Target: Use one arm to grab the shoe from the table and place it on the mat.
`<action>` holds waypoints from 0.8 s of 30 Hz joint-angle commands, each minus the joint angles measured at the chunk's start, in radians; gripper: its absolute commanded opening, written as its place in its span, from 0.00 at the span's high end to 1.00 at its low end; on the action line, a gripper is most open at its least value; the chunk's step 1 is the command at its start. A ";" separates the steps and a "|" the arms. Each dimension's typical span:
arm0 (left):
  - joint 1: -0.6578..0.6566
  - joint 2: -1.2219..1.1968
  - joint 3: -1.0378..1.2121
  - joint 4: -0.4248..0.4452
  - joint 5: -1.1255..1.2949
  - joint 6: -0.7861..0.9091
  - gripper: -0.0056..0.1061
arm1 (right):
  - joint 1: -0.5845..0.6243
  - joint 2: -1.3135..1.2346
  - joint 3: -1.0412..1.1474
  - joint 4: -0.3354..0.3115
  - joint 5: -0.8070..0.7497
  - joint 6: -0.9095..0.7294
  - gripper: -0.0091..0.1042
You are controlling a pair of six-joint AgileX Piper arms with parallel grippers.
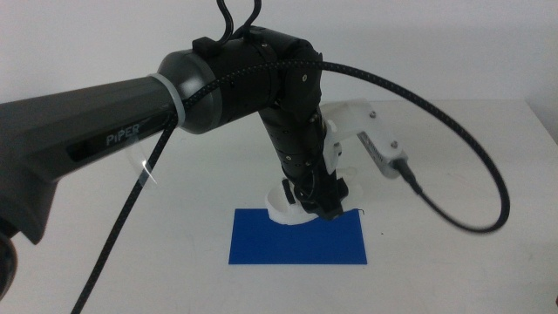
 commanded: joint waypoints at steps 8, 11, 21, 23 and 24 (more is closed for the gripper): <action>-0.003 -0.055 -0.027 -0.045 0.102 0.389 0.92 | -0.001 0.004 0.005 -0.011 -0.073 -0.010 0.23; -0.003 -0.055 -0.027 -0.032 0.103 0.385 0.92 | -0.001 0.004 0.005 -0.011 -0.073 -0.010 0.23; 0.023 0.004 -0.027 -0.036 0.074 0.349 0.92 | -0.001 0.004 0.005 -0.011 -0.073 -0.010 0.23; 0.027 0.018 -0.027 -0.036 0.067 0.330 0.92 | -0.001 0.004 0.005 -0.011 -0.072 -0.010 0.23; 0.034 0.026 -0.027 -0.033 0.062 0.324 0.92 | -0.001 0.004 0.005 -0.011 -0.072 -0.010 0.23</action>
